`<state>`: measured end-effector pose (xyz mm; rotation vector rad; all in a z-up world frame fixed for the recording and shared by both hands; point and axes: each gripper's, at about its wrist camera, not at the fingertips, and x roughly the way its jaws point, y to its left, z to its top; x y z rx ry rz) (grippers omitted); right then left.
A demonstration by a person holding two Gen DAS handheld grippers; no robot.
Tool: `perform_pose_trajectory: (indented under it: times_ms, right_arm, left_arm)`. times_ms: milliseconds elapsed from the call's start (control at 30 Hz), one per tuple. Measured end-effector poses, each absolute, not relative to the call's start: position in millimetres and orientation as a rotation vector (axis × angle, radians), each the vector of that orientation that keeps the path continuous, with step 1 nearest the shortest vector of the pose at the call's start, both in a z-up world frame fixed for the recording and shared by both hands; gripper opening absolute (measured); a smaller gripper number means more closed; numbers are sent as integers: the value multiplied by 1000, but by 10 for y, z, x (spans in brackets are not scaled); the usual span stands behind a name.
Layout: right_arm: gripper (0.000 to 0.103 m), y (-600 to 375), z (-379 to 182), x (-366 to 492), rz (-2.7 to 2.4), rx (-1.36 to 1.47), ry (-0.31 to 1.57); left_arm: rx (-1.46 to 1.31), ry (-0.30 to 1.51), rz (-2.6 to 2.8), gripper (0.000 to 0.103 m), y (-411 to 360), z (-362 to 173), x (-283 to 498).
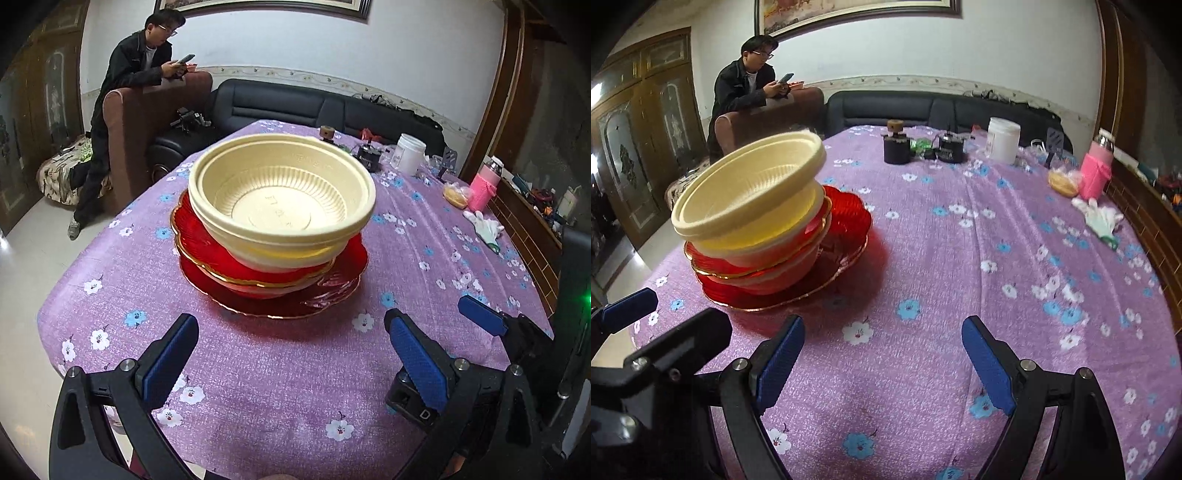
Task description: Organize plates and bowls
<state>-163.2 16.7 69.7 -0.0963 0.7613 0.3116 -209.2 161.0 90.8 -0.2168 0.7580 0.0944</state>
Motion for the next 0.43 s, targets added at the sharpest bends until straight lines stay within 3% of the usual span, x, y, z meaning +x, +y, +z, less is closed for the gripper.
perform_pose_trajectory:
  times_ms: [433]
  right_arm:
    - [91, 402, 720, -1690, 393, -201, 752]
  left_arm:
    - [-199, 748, 118, 103, 1659, 954, -2080]
